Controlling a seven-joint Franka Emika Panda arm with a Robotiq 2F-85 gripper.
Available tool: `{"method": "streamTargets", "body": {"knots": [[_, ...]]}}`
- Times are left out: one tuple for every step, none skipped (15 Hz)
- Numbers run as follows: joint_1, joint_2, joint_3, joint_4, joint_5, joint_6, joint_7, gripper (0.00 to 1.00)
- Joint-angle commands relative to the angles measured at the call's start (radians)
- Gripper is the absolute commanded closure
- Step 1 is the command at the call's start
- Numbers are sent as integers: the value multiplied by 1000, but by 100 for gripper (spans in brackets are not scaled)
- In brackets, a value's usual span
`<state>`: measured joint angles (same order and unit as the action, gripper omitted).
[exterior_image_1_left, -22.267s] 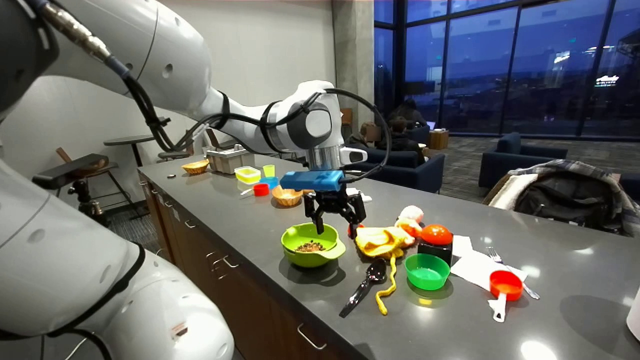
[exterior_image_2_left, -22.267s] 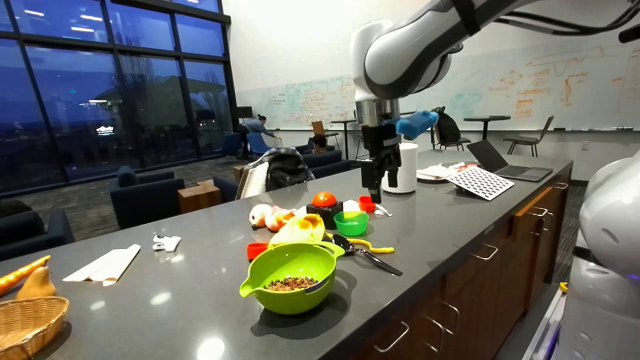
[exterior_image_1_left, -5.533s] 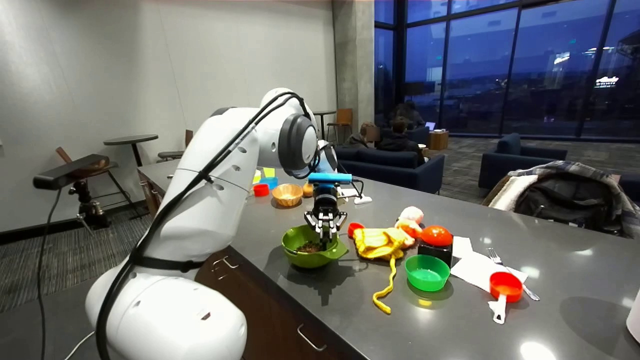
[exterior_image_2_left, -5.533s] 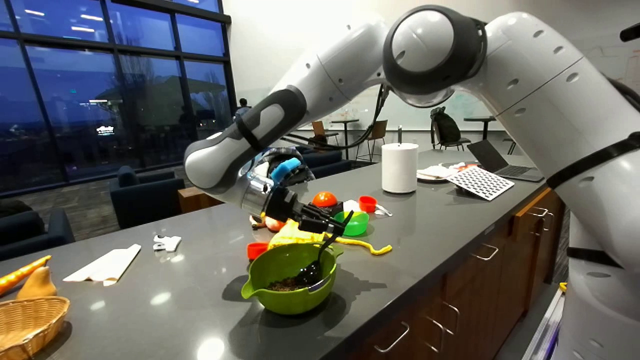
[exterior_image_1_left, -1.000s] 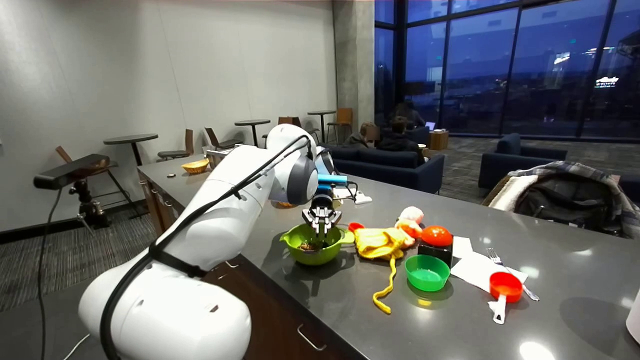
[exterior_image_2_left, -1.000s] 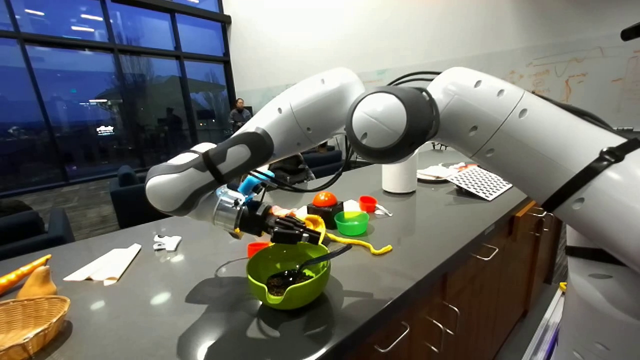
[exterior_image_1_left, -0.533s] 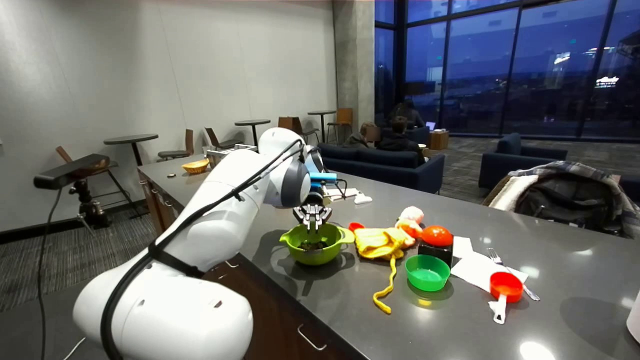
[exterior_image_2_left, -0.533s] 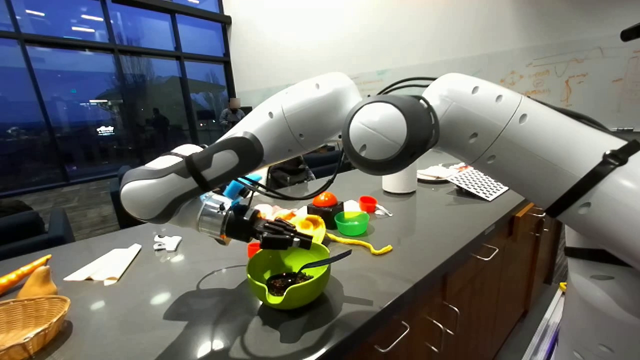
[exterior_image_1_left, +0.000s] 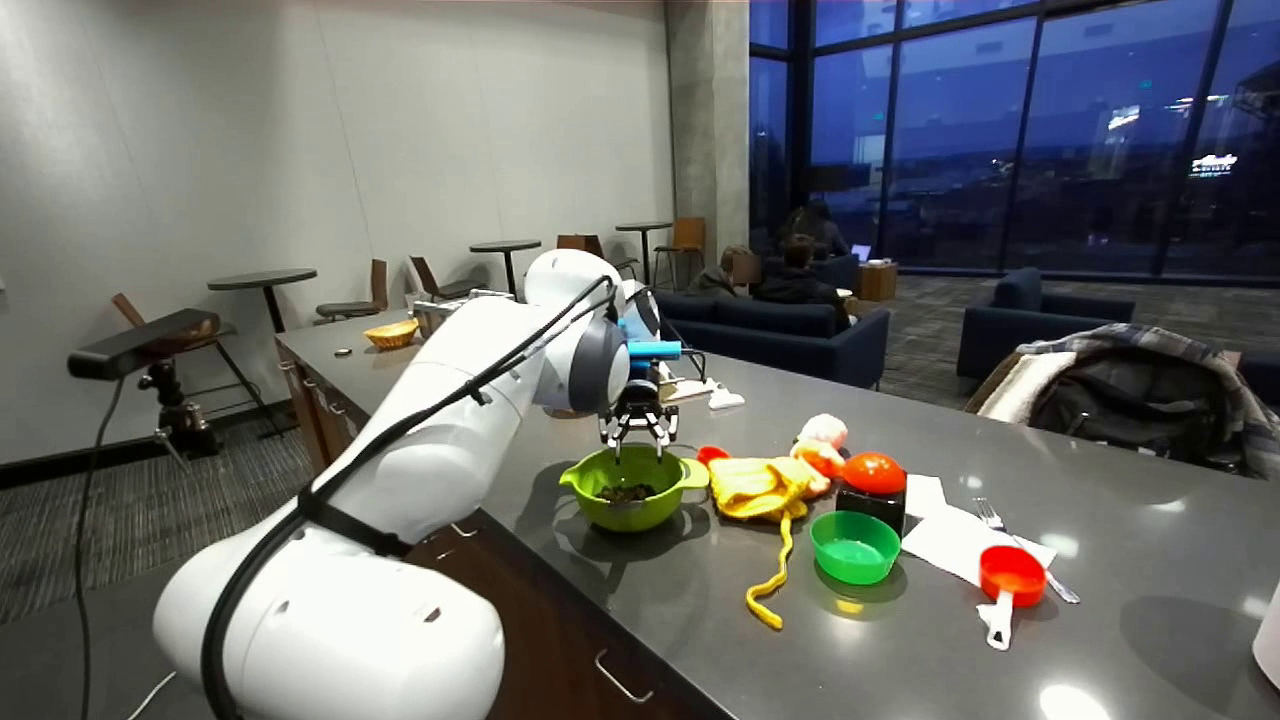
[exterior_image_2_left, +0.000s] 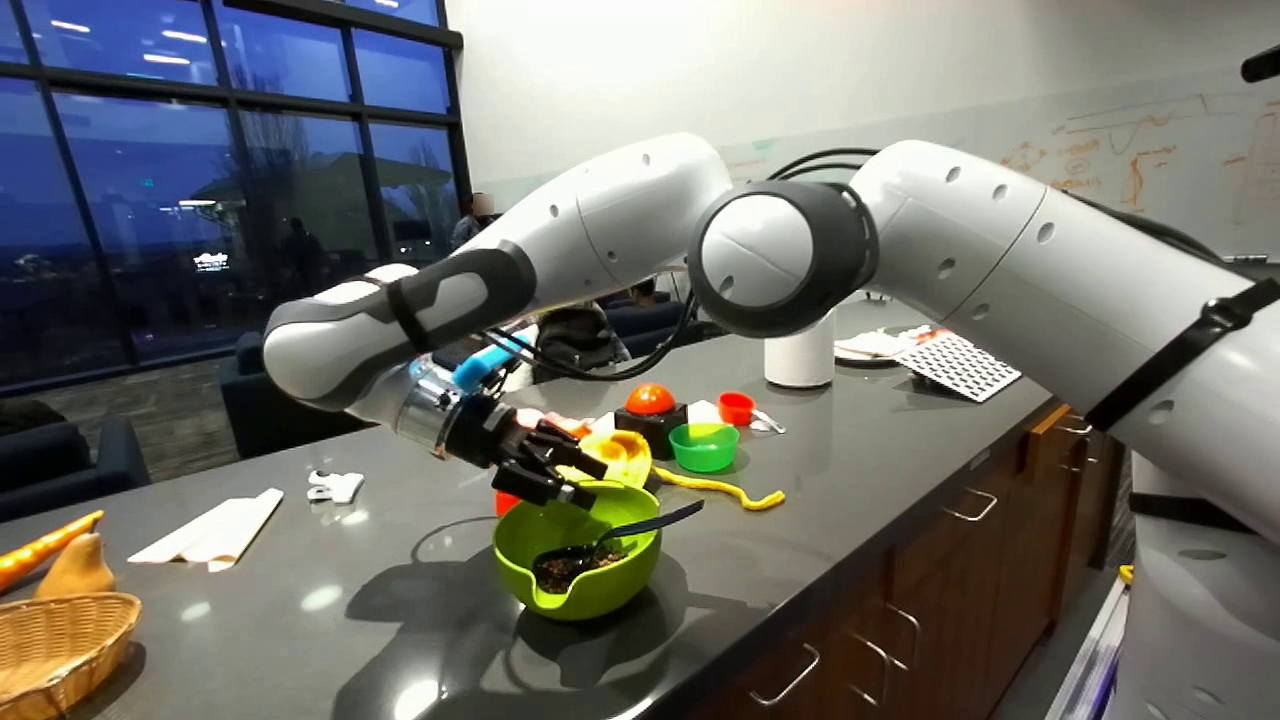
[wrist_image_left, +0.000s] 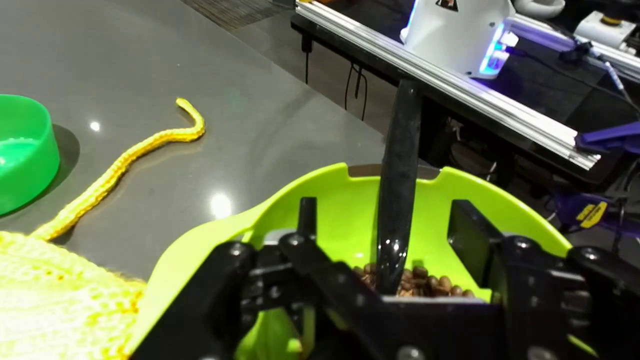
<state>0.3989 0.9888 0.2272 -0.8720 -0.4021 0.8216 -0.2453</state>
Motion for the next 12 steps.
{"method": "streamTargets", "body": {"knots": [[-62,-101,8,-111,65,97,91,0],[-79,-125,11,-140,77,123,107,0],[-96,-153,10,-177,89,160,128,0],[-115,-187,12,-221,103,196,149,0],[-135,-228,13,-277,117,240,169,0],[-151,-260,13,-319,128,280,189,0],[-167,-292,14,-362,141,317,205,0],[-184,-326,16,-406,157,354,218,0],[-201,-360,15,-451,175,390,234,0],[-219,-394,15,-496,198,414,249,0],[-238,-429,15,-540,224,444,258,0],[-230,-465,-29,-581,270,477,259,0]]}}
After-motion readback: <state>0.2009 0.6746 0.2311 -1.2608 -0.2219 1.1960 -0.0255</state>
